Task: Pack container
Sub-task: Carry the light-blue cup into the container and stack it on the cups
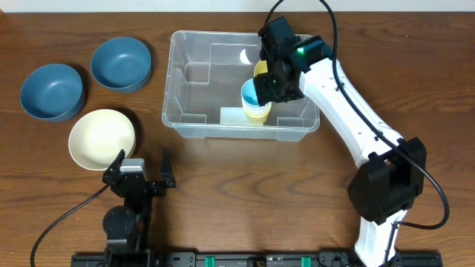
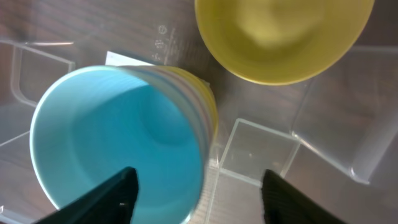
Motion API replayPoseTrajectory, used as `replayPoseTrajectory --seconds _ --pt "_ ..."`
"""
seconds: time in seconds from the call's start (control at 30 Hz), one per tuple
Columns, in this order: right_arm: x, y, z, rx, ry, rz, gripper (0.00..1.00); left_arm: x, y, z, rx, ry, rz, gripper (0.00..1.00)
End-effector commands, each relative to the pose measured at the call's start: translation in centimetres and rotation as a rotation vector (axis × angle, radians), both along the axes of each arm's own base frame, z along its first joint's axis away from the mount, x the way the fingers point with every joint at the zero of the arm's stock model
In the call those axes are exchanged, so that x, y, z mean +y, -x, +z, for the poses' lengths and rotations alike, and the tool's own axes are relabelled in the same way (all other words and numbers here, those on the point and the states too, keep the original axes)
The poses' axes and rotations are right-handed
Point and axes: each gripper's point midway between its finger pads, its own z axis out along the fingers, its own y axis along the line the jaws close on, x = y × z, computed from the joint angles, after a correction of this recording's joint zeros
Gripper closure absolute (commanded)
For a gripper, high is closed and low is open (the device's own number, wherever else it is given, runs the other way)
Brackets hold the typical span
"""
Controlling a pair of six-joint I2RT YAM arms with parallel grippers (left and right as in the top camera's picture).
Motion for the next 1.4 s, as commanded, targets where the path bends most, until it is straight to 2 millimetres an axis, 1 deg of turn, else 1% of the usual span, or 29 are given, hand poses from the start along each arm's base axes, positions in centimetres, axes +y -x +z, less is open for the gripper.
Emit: replayPoseTrajectory --seconds 0.0,0.1,0.17,0.3,0.47,0.6,0.67,0.77,0.83,1.0,1.03,1.2,1.37 --pt "0.3 0.0 0.1 -0.006 0.001 0.004 0.32 0.1 0.1 -1.6 0.049 -0.012 0.001 0.02" --pt "0.3 0.0 0.1 -0.006 0.001 0.004 0.34 0.1 0.1 -1.6 0.049 -0.012 0.001 0.02" --pt "0.3 0.0 0.1 -0.006 0.001 0.004 0.37 0.1 0.1 -1.6 0.049 -0.012 0.001 0.02" --pt "0.2 -0.1 -0.6 0.006 0.014 0.001 0.39 0.1 0.1 -1.6 0.049 -0.013 0.001 0.02" --pt "0.2 -0.1 -3.0 0.056 0.038 -0.006 0.43 0.1 0.1 -1.6 0.049 -0.012 0.001 0.02" --pt "0.2 -0.1 -4.7 0.091 0.056 -0.010 0.51 0.1 0.1 -1.6 0.049 -0.012 0.001 0.02" --pt "0.2 -0.1 -5.0 0.096 0.059 -0.010 0.56 0.1 0.1 -1.6 0.049 -0.012 0.001 0.02" --pt "0.4 -0.5 -5.0 0.081 0.050 -0.013 0.60 0.1 0.1 -1.6 0.049 -0.013 0.001 0.02" --pt "0.6 -0.8 -4.9 0.068 0.043 -0.013 0.65 0.1 0.1 -1.6 0.049 -0.012 0.001 0.02" --pt "0.6 -0.9 -4.9 0.065 0.041 -0.018 0.91 0.1 0.1 -1.6 0.049 -0.013 0.001 0.02" --pt "0.5 -0.9 -4.9 0.068 0.042 -0.020 0.93 0.1 0.1 -1.6 0.049 -0.012 0.001 0.02" --pt "-0.6 -0.5 -5.0 0.096 0.058 -0.036 0.97 0.1 0.1 -1.6 0.049 -0.012 0.001 0.02" --pt "-2.6 -0.8 -4.7 0.101 0.108 -0.053 0.98 0.1 0.1 -1.6 0.049 -0.012 0.001 0.02"
